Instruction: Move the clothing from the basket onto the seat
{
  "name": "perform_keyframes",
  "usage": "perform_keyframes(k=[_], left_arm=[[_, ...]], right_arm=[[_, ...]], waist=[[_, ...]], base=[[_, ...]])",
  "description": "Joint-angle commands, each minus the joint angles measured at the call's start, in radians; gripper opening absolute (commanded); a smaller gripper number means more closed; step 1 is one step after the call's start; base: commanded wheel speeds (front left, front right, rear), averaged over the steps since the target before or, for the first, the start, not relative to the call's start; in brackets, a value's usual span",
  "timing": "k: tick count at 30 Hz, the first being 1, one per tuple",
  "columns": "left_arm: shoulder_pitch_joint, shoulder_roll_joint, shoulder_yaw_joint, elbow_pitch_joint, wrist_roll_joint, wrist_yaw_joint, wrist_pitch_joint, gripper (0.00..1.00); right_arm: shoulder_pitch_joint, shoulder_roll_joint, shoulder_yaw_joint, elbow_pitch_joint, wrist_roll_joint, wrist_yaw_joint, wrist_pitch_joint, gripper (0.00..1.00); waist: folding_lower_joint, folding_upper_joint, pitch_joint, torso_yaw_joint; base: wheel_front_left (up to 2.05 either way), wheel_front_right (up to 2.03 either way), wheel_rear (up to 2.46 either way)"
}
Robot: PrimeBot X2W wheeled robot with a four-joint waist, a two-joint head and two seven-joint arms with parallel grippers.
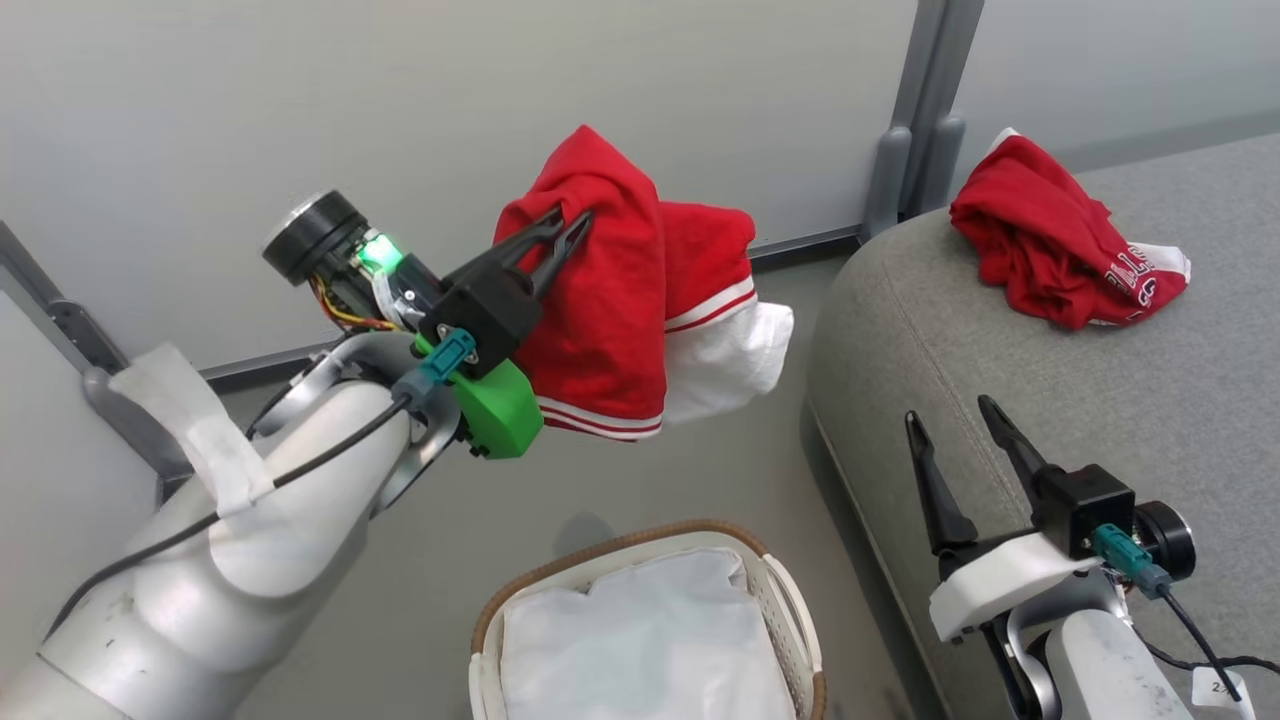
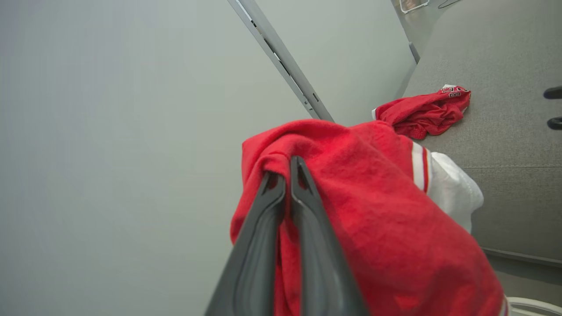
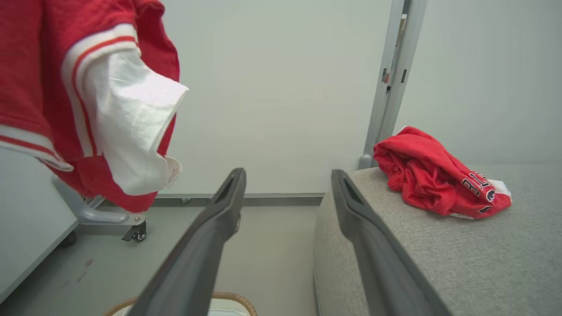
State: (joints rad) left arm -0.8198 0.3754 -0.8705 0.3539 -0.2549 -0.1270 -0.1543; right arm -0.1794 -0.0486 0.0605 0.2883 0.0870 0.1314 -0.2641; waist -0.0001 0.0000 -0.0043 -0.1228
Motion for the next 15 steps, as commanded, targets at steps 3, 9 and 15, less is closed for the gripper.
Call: perform_keyframes(k=[3, 9, 15], left_arm=[[-0.037, 0.019, 0.002, -0.028, -0.021, -0.001, 0.009, 0.00], [-0.061, 0.019, -0.001, -0.060, -0.036, -0.002, 0.019, 0.00], [-0.065, 0.003, -0.022, -0.084, -0.047, -0.003, 0.031, 0.00]], right_arm=[[0.007, -0.004, 0.033, 0.008, 0.004, -0.001, 0.000, 1.00], [-0.023, -0.003, 0.130, 0.027, 0.012, -0.001, 0.000, 1.00], [-0.094, -0.004, 0.236, 0.064, 0.027, -0.001, -0.001, 1.00]], waist=[[0.0001, 0.0000, -0.014, 0.005], [0.0001, 0.0000, -0.029, 0.021], [0.0001, 0.0000, -0.038, 0.044]], base=[[0.00, 0.00, 0.00], [0.00, 0.00, 0.00], [0.00, 0.00, 0.00]])
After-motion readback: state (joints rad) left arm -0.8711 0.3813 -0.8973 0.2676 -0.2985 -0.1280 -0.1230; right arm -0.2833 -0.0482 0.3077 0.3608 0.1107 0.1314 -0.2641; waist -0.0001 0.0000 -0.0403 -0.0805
